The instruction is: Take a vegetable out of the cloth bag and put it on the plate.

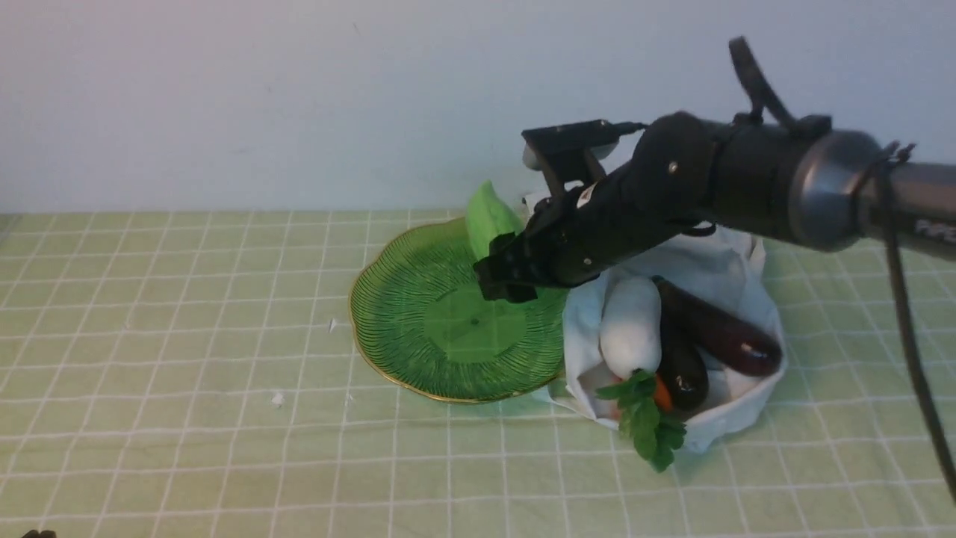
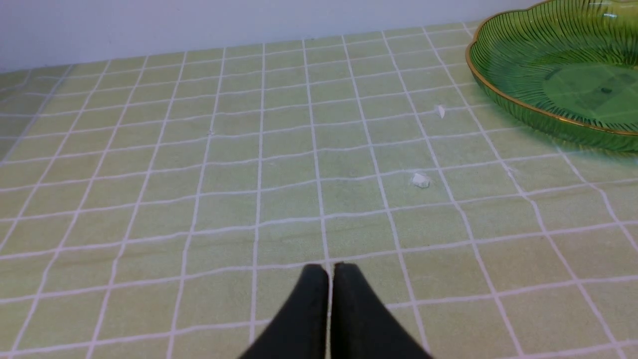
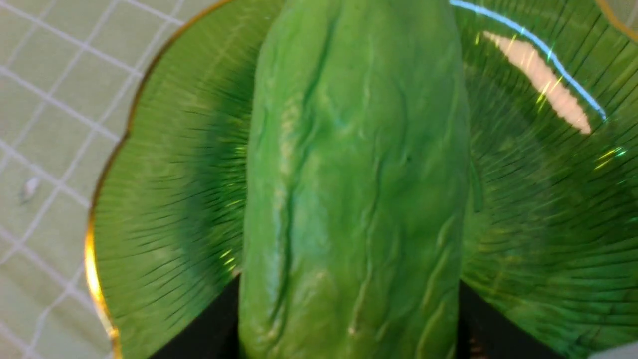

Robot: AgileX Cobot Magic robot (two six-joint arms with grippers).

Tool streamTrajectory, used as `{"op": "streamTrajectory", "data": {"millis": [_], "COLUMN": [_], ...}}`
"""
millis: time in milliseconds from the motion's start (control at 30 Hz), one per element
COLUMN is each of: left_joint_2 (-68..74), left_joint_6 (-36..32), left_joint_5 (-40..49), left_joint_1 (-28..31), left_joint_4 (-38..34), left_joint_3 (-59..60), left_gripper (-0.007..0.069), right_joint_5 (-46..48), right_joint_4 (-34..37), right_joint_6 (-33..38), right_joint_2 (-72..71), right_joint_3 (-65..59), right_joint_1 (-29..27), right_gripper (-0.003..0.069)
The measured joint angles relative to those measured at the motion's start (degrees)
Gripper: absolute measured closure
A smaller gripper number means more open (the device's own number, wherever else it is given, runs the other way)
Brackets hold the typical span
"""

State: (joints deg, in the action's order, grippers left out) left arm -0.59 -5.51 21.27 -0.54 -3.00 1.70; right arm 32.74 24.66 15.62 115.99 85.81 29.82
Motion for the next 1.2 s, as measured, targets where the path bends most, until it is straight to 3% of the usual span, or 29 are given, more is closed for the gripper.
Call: {"op": "streamTrajectory", "data": {"millis": [133,167,333,500,733,767,800,867,900,1067,1200], "left_joint_2": [0.00,0.00,0.00,0.00,0.00,0.00,0.00,0.00,0.00,0.00,0.00], "left_joint_6": [0.00,0.00,0.00,0.00,0.00,0.00,0.00,0.00,0.00,0.00,0.00], "left_joint_5": [0.00,0.00,0.00,0.00,0.00,0.00,0.00,0.00,0.00,0.00,0.00], "left_joint_1": [0.00,0.00,0.00,0.00,0.00,0.00,0.00,0.00,0.00,0.00,0.00], "left_joint_4": [0.00,0.00,0.00,0.00,0.00,0.00,0.00,0.00,0.00,0.00,0.00], "left_joint_3": [0.00,0.00,0.00,0.00,0.00,0.00,0.00,0.00,0.00,0.00,0.00], "left_gripper": [0.0629,0.0629,0.0629,0.0629,0.0629,0.0629,0.0629,0.0629,0.0629,0.0629,0.0629], "right_joint_5": [-2.24,-2.57,-1.78,6.96,28.54,33.96,35.01,38.02,38.02,39.44,39.61], "right_joint_4": [-2.27,-3.29,-4.69,-7.06,-12.59,-14.48,-15.04,-19.94,-20.33,-28.97,-31.18], "right_joint_6": [0.20,0.26,0.38,0.38,0.38,0.38,0.38,0.13,-0.18,-8.25,-11.16], "right_joint_2": [2.06,2.58,2.68,1.90,-3.04,-4.11,-4.37,-6.62,-7.06,-13.61,-22.54], "right_joint_3": [0.02,0.07,0.78,6.06,24.43,29.84,30.49,37.38,37.87,37.03,27.82], "right_joint_1": [0.00,0.00,0.04,0.04,0.04,0.04,0.04,0.06,0.06,0.06,0.06], "right_gripper": [0.0201,0.0146,0.0013,-0.0010,0.0126,0.0189,0.0207,0.0342,0.0352,0.0613,0.0668]}}
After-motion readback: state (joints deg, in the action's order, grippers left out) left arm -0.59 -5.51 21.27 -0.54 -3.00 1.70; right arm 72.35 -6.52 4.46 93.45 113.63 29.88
